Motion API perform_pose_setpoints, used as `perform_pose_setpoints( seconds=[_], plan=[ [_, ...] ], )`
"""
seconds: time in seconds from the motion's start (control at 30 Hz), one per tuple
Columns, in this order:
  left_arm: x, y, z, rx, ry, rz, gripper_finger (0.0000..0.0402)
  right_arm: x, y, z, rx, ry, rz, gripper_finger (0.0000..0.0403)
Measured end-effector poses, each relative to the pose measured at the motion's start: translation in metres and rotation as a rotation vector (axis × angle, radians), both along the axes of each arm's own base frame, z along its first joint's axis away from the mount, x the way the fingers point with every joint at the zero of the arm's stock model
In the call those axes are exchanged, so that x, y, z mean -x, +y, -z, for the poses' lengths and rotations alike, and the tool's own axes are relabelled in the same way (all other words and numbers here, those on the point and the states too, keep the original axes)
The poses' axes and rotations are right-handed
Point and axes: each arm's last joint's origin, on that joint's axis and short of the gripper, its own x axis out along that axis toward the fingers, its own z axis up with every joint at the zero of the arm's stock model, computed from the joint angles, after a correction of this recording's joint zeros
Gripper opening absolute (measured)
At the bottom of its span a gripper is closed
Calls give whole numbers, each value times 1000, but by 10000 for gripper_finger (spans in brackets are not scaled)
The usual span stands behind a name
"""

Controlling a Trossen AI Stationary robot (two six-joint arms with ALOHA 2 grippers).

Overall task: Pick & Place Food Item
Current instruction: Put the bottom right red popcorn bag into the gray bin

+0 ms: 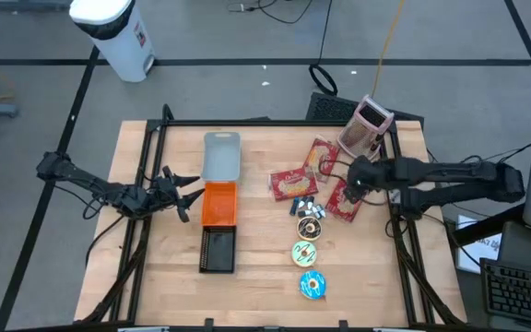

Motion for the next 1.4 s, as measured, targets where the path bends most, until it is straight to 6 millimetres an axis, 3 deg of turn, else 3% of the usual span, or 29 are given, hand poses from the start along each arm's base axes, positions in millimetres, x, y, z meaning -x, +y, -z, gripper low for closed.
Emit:
perform_pose_setpoints(
  seconds=[0.2, 0.43, 0.8, 1.03, 1.3, 1.4],
  plan=[
    [0, 0, 0, 0, 0, 0, 212, -3, -34, 25, -122, 68, 31, 294],
    [0, 0, 0, 0, 0, 1, 212, 2, -64, 48, -206, -3, 41, 286],
    [0, 0, 0, 0, 0, 1, 212, 7, -71, 73, -341, -67, 16, 263],
    [0, 0, 0, 0, 0, 1, 212, 7, -69, 73, -382, -86, -23, 184],
    [0, 0, 0, 0, 0, 2, 212, 4, -70, 72, -370, -111, -63, 21],
    [0, 0, 0, 0, 0, 1, 212, 3, -70, 66, -346, -134, -70, 8]
  ],
)
